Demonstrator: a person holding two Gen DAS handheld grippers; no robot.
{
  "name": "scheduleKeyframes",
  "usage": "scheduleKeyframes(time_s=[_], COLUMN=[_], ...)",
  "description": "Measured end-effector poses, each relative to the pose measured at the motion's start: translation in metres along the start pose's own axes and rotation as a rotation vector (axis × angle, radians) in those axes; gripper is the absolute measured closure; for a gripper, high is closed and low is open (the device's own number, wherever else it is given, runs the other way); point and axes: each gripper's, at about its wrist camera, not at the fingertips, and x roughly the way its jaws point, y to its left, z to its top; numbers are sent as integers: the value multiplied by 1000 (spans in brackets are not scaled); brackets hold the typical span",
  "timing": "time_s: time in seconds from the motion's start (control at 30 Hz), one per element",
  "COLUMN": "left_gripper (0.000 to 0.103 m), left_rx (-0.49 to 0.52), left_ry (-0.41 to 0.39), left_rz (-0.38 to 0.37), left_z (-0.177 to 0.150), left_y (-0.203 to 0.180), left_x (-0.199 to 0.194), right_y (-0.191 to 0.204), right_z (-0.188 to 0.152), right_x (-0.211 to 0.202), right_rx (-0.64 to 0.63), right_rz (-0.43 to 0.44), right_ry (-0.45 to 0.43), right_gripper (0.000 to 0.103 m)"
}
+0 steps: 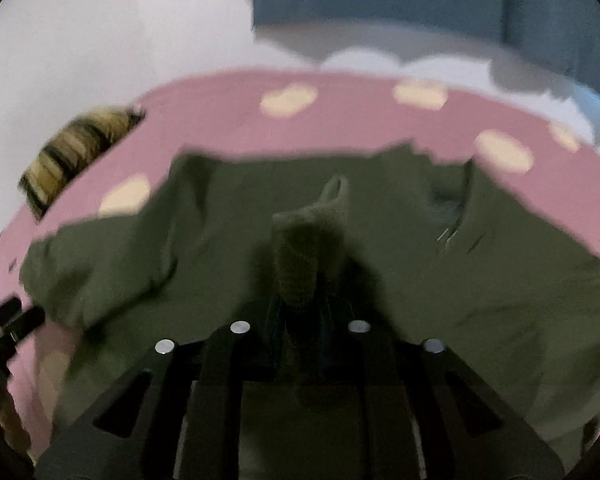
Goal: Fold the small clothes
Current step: 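Fold the held sleeve across the jacket body with the right gripper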
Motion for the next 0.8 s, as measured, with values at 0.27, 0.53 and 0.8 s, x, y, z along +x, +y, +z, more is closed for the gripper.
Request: scheduleKeyframes(time_s=[0.27,0.53,0.8], left_gripper=[4,4,4], left_rx=[19,34,26], left_ry=[23,54,57], left_rz=[-3,-4,4], left_z=[-6,-11,-12], left_y=[-4,-11,-14], left_x=[7,17,16], right_y=[-60,-256,-280], right_z=[-27,-90,-129], right_x=[-55,-122,-86], right_rx=[114,501,513], right_rz=[180,-125,10], right_ry=[-21,-87,70], right_gripper=[48,48,88])
